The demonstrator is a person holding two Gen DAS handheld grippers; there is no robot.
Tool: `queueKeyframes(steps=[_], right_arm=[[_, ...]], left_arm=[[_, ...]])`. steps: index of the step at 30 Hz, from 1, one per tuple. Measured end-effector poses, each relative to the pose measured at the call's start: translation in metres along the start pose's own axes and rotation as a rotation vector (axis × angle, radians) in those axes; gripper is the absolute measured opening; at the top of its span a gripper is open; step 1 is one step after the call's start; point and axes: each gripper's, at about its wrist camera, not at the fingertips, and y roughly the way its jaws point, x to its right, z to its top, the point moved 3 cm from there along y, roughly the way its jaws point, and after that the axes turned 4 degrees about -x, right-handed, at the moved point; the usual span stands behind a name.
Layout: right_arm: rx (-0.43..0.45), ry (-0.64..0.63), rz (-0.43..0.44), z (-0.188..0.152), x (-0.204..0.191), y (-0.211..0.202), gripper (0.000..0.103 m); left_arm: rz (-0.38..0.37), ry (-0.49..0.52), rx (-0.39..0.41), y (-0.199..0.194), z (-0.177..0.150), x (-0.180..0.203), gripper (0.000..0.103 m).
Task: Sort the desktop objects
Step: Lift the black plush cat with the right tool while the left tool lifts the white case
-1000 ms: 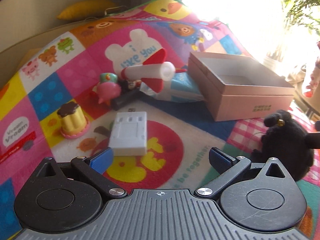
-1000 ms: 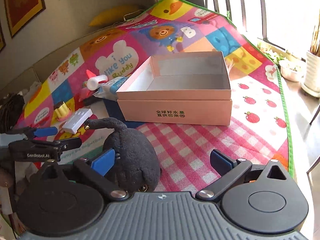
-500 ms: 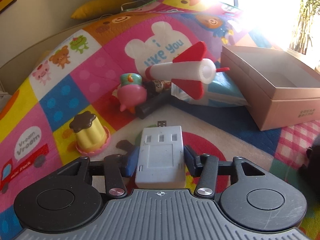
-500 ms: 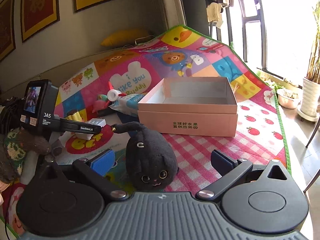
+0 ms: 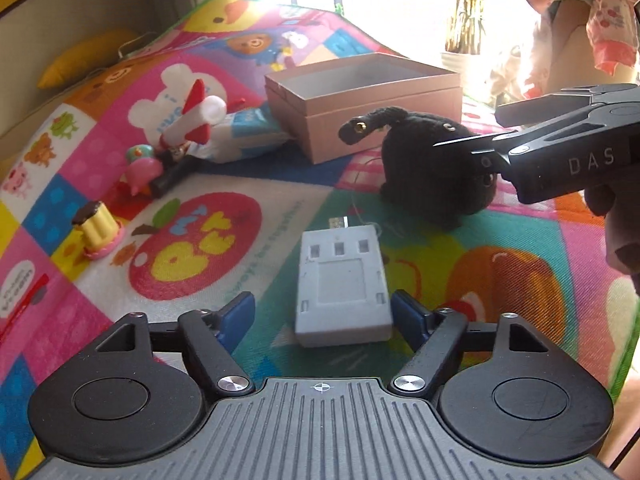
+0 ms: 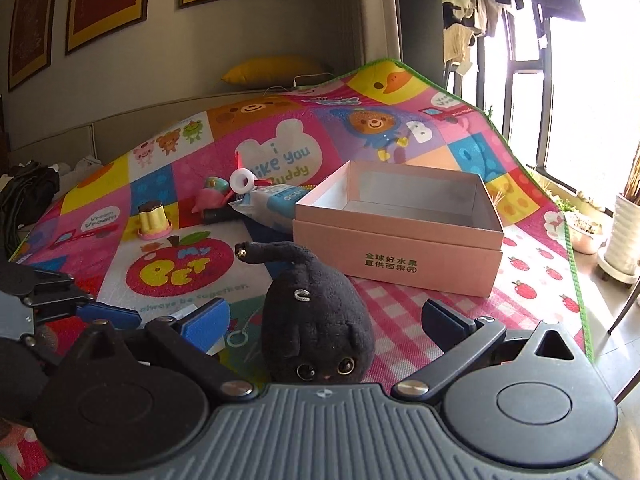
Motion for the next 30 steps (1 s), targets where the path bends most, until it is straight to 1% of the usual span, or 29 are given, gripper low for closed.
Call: queueKeyframes(steps=[1, 4, 5, 6, 8, 9, 10, 11, 15, 18, 20, 22, 23, 25, 26, 28, 30], right_arm=[[-0.006, 0.008, 0.003, -0.001, 0.0, 0.002, 0.102], [-0.012, 0.027, 0.003, -0.005, 0.001, 0.002, 0.102], [-0.015, 0.031, 0.004, -0.006, 0.002, 0.001, 0.102], [-0.016, 0.032, 0.004, -0.007, 0.002, 0.001, 0.102], [-0.016, 0.028, -0.005, -0.008, 0.004, -0.001, 0.102], [-0.014, 0.023, -0.011, -0.009, 0.004, -0.002, 0.102], [-0.014, 0.019, -0.019, -0.01, 0.005, -0.001, 0.102], [-0.017, 0.018, -0.025, -0.011, 0.005, 0.0, 0.102], [-0.019, 0.037, -0.031, -0.01, 0.005, 0.004, 0.102], [-0.006, 0.031, -0.044, -0.01, 0.004, 0.004, 0.102], [-0.01, 0.032, -0.047, -0.01, 0.005, 0.004, 0.102], [-0.017, 0.026, -0.044, -0.01, 0.004, 0.006, 0.102], [-0.021, 0.017, -0.043, -0.009, 0.003, 0.008, 0.102], [-0.028, -0.004, -0.043, -0.008, 0.0, 0.013, 0.102], [-0.03, -0.014, -0.041, -0.006, -0.002, 0.016, 0.102], [-0.033, -0.037, -0.039, -0.003, -0.007, 0.022, 0.102], [-0.037, -0.065, -0.026, 0.0, -0.014, 0.028, 0.102]], left_arm=[[0.037, 0.004, -0.004, -0.001, -0.001, -0.005, 0.091], [0.184, -0.021, -0.022, 0.001, -0.001, -0.029, 0.093], [0.204, -0.042, -0.032, 0.002, 0.0, -0.038, 0.093], [0.191, -0.069, -0.036, 0.003, 0.003, -0.045, 0.093], [0.09, -0.117, -0.017, 0.0, 0.008, -0.05, 0.095], [0.034, -0.134, -0.004, -0.001, 0.011, -0.048, 0.096], [-0.004, -0.144, 0.009, -0.002, 0.014, -0.043, 0.097], [-0.018, -0.147, 0.015, 0.0, 0.016, -0.037, 0.097], [0.009, -0.173, 0.022, 0.017, 0.027, -0.016, 0.097], [0.046, -0.208, 0.026, 0.028, 0.033, -0.015, 0.097], [0.077, -0.201, 0.017, 0.034, 0.035, -0.017, 0.097], [0.086, -0.191, 0.016, 0.035, 0.033, -0.018, 0.096], [0.092, -0.186, 0.022, 0.033, 0.032, -0.019, 0.094], [0.104, -0.166, 0.033, 0.027, 0.032, -0.019, 0.07], [0.099, -0.164, 0.031, 0.025, 0.032, -0.019, 0.067], [0.082, -0.157, 0.023, 0.021, 0.03, -0.02, 0.067], [0.093, -0.145, 0.018, 0.018, 0.027, -0.02, 0.067]])
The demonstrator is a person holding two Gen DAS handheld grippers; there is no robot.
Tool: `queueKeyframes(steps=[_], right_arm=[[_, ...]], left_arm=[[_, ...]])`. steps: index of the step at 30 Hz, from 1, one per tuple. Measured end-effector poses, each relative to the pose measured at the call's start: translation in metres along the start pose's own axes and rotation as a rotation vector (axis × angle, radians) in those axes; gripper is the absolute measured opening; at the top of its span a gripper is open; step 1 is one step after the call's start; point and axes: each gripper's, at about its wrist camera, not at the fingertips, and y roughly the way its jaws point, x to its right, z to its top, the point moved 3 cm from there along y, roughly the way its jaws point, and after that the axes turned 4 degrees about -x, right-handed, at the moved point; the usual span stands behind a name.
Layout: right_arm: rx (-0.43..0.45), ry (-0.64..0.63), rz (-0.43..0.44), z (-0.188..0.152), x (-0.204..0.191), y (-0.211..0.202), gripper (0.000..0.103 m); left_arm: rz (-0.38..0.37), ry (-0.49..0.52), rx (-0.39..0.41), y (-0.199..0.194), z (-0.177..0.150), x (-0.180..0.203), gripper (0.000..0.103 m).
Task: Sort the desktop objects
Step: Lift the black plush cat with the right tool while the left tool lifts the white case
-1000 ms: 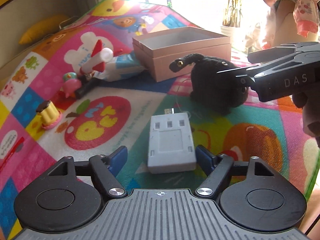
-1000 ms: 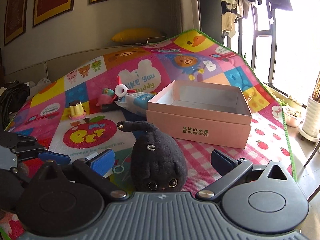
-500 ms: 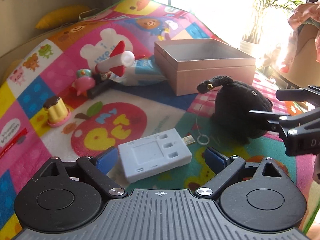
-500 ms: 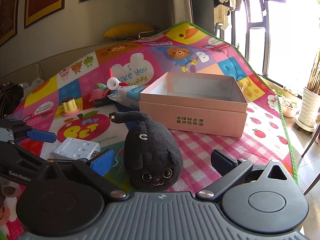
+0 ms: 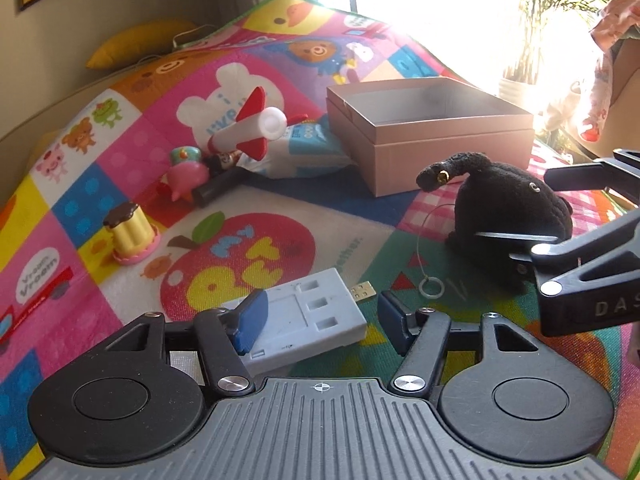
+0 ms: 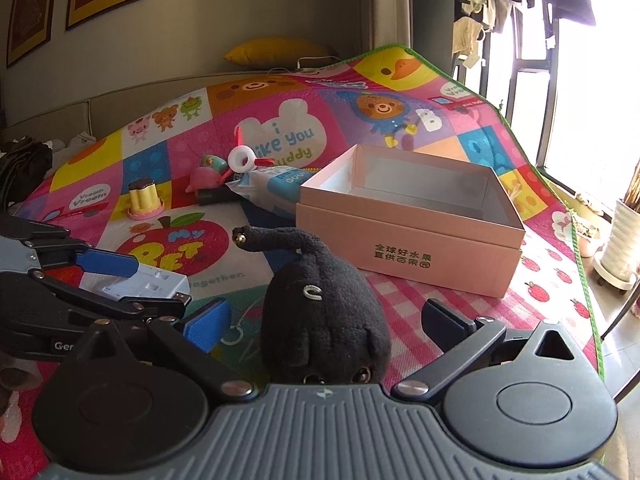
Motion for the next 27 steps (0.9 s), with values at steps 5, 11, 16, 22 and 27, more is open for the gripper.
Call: queueKeyframes(steps=[5, 11, 16, 22, 27], right_arm=[[-0.017, -0.026, -0.011, 0.006, -0.008, 0.013, 0.1], [-0.005, 0.0, -0.032, -0.002, -0.002, 0.009, 0.1], [-0.009, 0.033, -0.031, -0.012, 0.007, -0.001, 0.1], [-0.039, 0.062, -0.03, -0.02, 0.011, 0.003, 0.101], [-0.022, 0.015, -0.021, -0.014, 0.005, 0.002, 0.101]], left_arm=[[0.062, -0.032, 0.008, -0.004, -0.005, -0.008, 0.1], [0.035, -0.092, -0.049, 0.016, -0.005, -0.01, 0.1], [0.039, -0.157, -0.044, 0.023, -0.002, -0.02, 0.099], [0.036, -0.12, -0.024, 0.02, -0.003, -0.016, 0.089], [-0.025, -0.032, -0.01, 0.008, -0.01, -0.008, 0.089]])
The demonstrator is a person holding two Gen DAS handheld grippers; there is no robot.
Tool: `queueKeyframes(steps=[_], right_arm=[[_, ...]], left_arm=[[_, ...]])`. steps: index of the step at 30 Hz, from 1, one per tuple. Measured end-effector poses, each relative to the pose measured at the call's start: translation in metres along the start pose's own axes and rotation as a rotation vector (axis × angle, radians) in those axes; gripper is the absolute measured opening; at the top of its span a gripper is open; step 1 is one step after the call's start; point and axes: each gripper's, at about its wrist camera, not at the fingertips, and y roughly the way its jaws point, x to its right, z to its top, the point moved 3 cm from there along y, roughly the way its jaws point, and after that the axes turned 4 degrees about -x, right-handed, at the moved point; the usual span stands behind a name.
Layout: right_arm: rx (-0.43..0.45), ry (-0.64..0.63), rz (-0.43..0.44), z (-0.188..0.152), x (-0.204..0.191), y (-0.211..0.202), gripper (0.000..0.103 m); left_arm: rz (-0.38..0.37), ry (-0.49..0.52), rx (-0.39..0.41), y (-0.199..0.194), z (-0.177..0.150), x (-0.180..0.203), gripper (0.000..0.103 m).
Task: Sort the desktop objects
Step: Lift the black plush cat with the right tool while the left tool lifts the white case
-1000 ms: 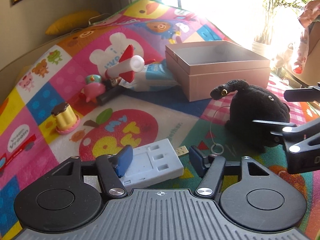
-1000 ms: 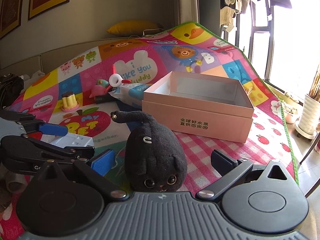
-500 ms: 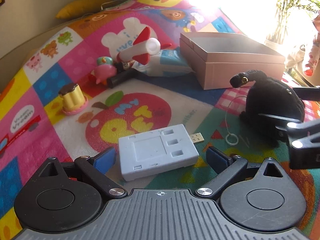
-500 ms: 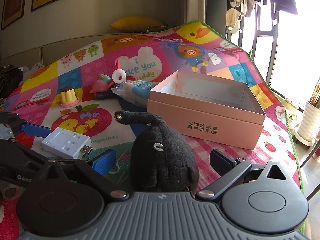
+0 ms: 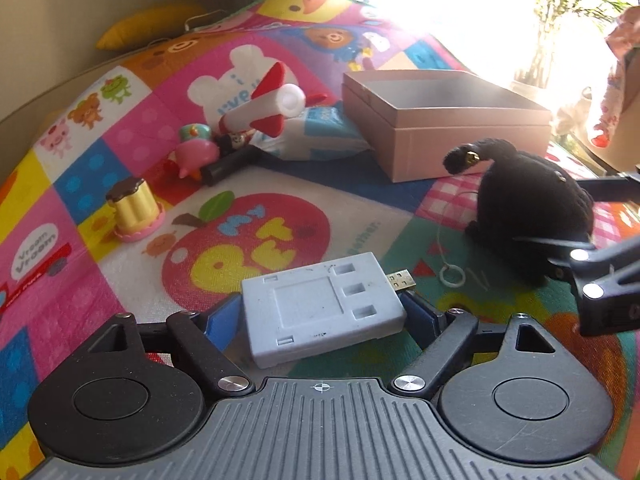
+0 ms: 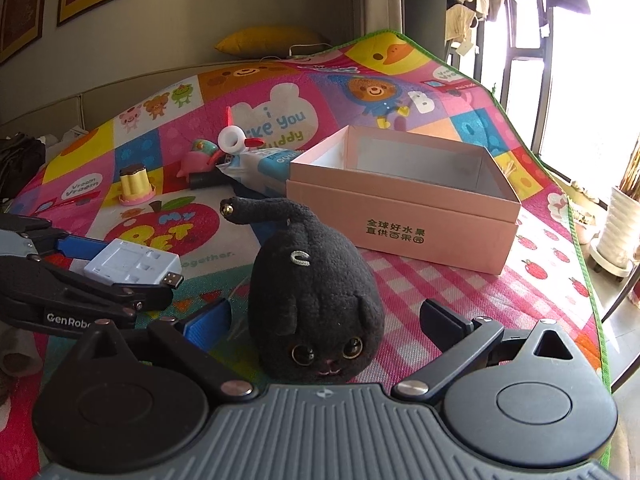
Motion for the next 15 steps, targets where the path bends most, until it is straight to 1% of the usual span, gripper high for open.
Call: queueKeyframes(steps=[2, 4, 5, 8, 12, 15], right_arm=[[0.011, -0.034, -0.004, 0.004, -0.004, 0.001, 0.101], [0.02, -0.057, -0.004, 0.008, -0.006, 0.003, 0.101], [0.019, -0.062, -0.003, 0.009, -0.007, 0.005, 0.101], [0.012, -0.051, 0.004, 0.013, -0.006, 0.01, 0.101], [0.019, -0.038, -0.004, 0.013, -0.005, 0.01, 0.101], [0.021, -0.032, -0.007, 0.012, -0.003, 0.009, 0.101]], left_arm=[[-0.027, 0.041, 0.004, -0.006, -0.005, 0.002, 0.089], [-0.021, 0.049, 0.0, -0.01, -0.009, 0.001, 0.097], [-0.019, 0.047, 0.0, -0.012, -0.01, 0.001, 0.097], [-0.041, 0.011, -0.011, -0.012, -0.008, 0.0, 0.097], [-0.018, -0.032, -0.036, -0.002, -0.002, 0.003, 0.097], [-0.007, -0.051, -0.035, 0.001, 0.001, 0.004, 0.097]])
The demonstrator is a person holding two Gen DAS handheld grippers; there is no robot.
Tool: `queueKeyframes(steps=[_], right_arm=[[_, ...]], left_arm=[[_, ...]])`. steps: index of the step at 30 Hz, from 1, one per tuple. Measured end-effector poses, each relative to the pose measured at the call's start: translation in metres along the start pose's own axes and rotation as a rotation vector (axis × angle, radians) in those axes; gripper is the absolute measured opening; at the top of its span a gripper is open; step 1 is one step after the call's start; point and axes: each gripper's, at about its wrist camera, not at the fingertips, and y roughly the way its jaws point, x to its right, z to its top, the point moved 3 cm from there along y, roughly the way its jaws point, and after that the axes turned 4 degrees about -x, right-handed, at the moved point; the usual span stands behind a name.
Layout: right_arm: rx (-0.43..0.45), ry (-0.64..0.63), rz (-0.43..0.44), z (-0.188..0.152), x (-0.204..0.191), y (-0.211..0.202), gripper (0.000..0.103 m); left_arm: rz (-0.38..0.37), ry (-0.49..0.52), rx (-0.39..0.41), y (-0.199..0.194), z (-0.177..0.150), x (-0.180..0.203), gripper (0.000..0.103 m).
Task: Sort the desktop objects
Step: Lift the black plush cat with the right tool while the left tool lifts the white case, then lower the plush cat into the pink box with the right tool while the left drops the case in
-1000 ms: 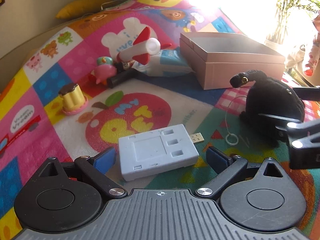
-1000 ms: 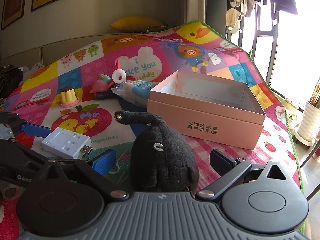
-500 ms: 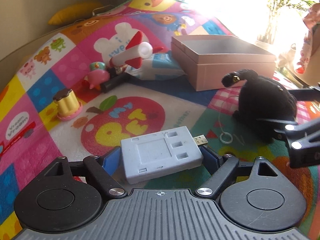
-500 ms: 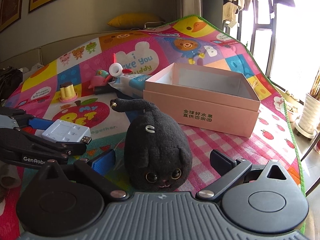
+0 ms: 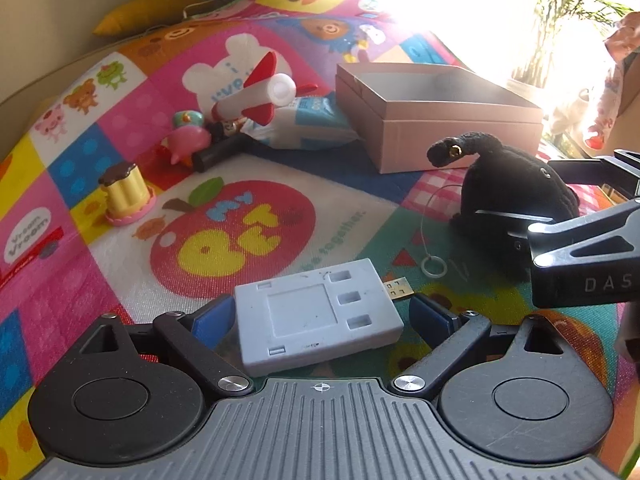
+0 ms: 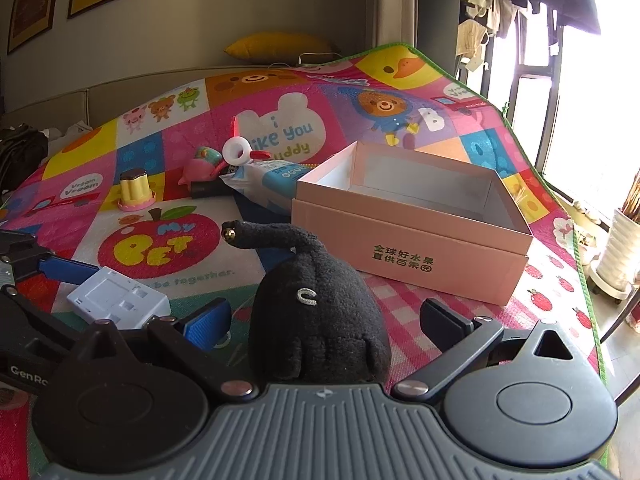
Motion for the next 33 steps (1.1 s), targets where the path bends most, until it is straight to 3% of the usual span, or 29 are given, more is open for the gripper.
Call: queueKeyframes(steps=[4, 7, 8, 13, 15, 19, 20, 22, 23, 29, 33], right_arm=[[-0.014, -0.036, 0.025, 0.001, -0.006, 0.003, 0.097], [-0.043, -0.077, 0.031, 0.003, -0.014, 0.004, 0.076], [-0.044, -0.086, 0.02, 0.004, -0.013, 0.001, 0.065], [-0.061, -0.003, 0.071, 0.008, 0.011, -0.034, 0.064], [-0.047, 0.019, 0.065, 0.007, 0.022, -0.053, 0.063], [-0.01, 0.052, 0.062, 0.006, 0.039, -0.086, 0.063], [0.002, 0.047, 0.049, 0.005, 0.041, -0.091, 0.063], [0.022, 0.041, 0.019, 0.003, 0.045, -0.098, 0.063], [0.023, 0.048, 0.015, 0.001, 0.047, -0.099, 0.063], [0.011, 0.085, 0.034, -0.011, 0.049, -0.096, 0.063], [-0.017, 0.108, 0.05, -0.019, 0.048, -0.088, 0.063]], left_arm=[[0.005, 0.025, -0.001, -0.003, -0.001, 0.001, 0.096], [0.007, 0.045, 0.001, -0.009, -0.002, 0.003, 0.096], [0.005, 0.052, 0.006, -0.014, -0.002, 0.004, 0.096], [-0.011, 0.113, 0.042, -0.037, -0.001, 0.016, 0.081], [-0.009, 0.14, 0.056, -0.045, 0.002, 0.022, 0.064], [-0.017, 0.167, 0.085, -0.056, 0.007, 0.033, 0.063], [-0.017, 0.171, 0.083, -0.056, 0.007, 0.035, 0.065], [-0.04, 0.179, 0.071, -0.055, 0.004, 0.04, 0.097], [-0.047, 0.185, 0.073, -0.055, 0.001, 0.042, 0.1], [0.017, 0.254, 0.061, -0.039, -0.009, 0.054, 0.101], [0.072, 0.21, 0.005, -0.019, -0.01, 0.045, 0.103]])
